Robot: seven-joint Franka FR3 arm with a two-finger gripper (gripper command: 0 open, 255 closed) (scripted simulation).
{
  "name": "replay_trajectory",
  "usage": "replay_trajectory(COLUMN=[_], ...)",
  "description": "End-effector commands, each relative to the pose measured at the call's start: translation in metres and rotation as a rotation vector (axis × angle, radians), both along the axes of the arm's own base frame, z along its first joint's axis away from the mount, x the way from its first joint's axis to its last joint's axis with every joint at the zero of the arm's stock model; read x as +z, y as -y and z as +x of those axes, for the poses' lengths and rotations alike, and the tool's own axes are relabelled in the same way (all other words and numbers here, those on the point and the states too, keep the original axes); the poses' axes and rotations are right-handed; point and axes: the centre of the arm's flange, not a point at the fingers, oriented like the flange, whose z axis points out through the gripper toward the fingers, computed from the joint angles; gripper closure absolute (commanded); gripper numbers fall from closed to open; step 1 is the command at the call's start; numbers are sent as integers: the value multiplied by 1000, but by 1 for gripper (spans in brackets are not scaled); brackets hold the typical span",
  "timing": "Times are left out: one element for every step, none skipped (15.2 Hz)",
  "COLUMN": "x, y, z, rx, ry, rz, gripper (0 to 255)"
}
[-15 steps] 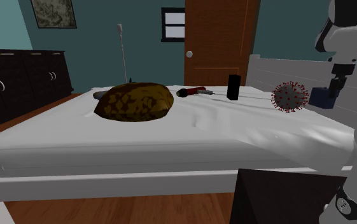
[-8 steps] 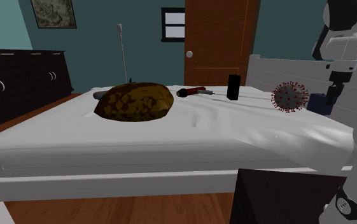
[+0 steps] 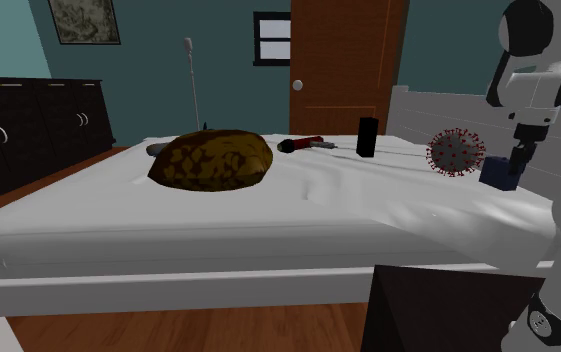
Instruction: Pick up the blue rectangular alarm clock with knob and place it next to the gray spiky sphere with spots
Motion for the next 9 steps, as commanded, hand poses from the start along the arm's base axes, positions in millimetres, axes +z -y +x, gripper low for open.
replay_trajectory(x=[-1,-1,-1,-1,-1,-1,-1,-1,-1], y=[0,0,0,0,0,0,0,0,0], z=[1,1,1,1,1,1,1,1,1], rx=[0,0,0,0,0,0,0,0,0], ry=[0,0,0,0,0,0,0,0,0], rz=[-1,-1,-1,-1,-1,-1,-1,-1,-1], gripper=[255,255,255,255,255,0,0,0,0])
